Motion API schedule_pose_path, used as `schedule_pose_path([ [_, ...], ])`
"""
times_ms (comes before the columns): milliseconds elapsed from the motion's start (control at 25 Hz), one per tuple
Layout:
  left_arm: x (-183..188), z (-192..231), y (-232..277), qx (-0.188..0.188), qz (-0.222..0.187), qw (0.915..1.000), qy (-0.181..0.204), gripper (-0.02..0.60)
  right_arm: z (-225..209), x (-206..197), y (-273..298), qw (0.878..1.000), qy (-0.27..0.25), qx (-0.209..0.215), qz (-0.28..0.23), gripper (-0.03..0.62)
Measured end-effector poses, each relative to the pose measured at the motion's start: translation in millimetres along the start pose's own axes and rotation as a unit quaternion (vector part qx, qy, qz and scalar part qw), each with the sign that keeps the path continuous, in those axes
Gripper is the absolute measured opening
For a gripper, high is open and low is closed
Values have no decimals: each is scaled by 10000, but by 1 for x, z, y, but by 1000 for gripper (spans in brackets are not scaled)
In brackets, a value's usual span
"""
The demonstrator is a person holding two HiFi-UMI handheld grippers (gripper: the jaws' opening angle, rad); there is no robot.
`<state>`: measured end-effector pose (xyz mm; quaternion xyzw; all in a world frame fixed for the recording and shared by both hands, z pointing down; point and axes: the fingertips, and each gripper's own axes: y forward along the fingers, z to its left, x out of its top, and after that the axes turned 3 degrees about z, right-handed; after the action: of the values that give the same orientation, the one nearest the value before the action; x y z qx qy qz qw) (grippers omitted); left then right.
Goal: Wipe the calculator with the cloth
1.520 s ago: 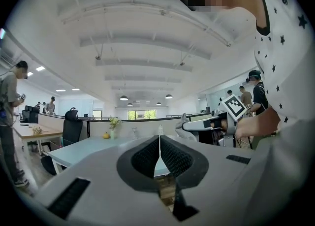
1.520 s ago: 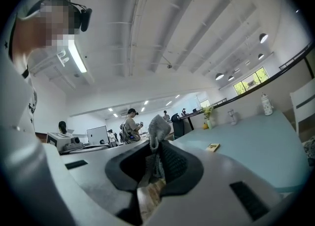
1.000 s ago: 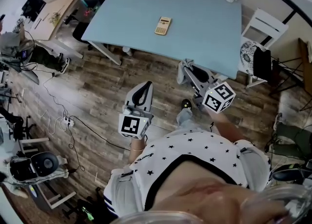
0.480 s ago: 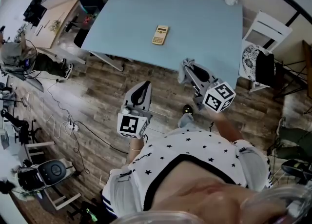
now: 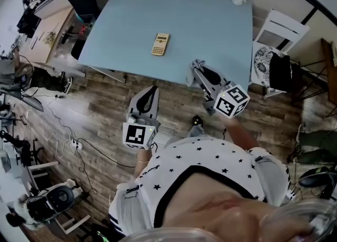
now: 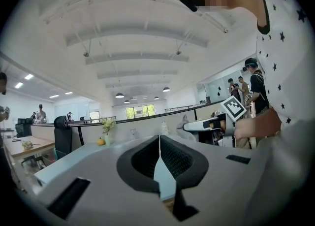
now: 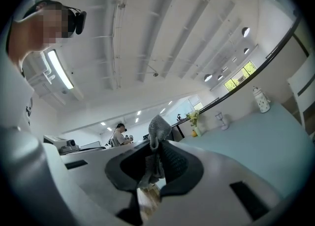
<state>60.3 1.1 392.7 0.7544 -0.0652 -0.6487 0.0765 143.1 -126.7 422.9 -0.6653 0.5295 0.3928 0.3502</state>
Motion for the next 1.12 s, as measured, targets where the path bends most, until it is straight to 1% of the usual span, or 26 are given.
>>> schedule_pose_path([
  [200,-3,4,0,32,74,10000,-48,31,2,-3,2,10000,22,56,63,51],
  [320,-9,7,2,10,79,9999,-89,31,-1,-8,2,10000,48,-7,43,51],
  [560,-5,23,20,-192,-65,9997,-143,31,-4,-1,8,9998,-72,-176,42,51],
  [680,4,38,40,-426,-227,9988,-80,31,-13,10,19,9991,-168,-393,-44,51],
  [840,5,62,61,-748,-223,9969,13,31,-22,14,47,9979,-192,-621,-68,51],
  [920,0,78,72,-830,-214,9963,-63,31,-25,12,62,9973,-197,-712,-39,51],
  [1000,-5,93,84,-995,-205,9947,-175,31,-29,11,75,9963,-209,-839,-17,51],
  [1120,-6,117,100,-1230,-240,9920,-134,31,-35,13,96,9941,-196,-1071,-27,51],
])
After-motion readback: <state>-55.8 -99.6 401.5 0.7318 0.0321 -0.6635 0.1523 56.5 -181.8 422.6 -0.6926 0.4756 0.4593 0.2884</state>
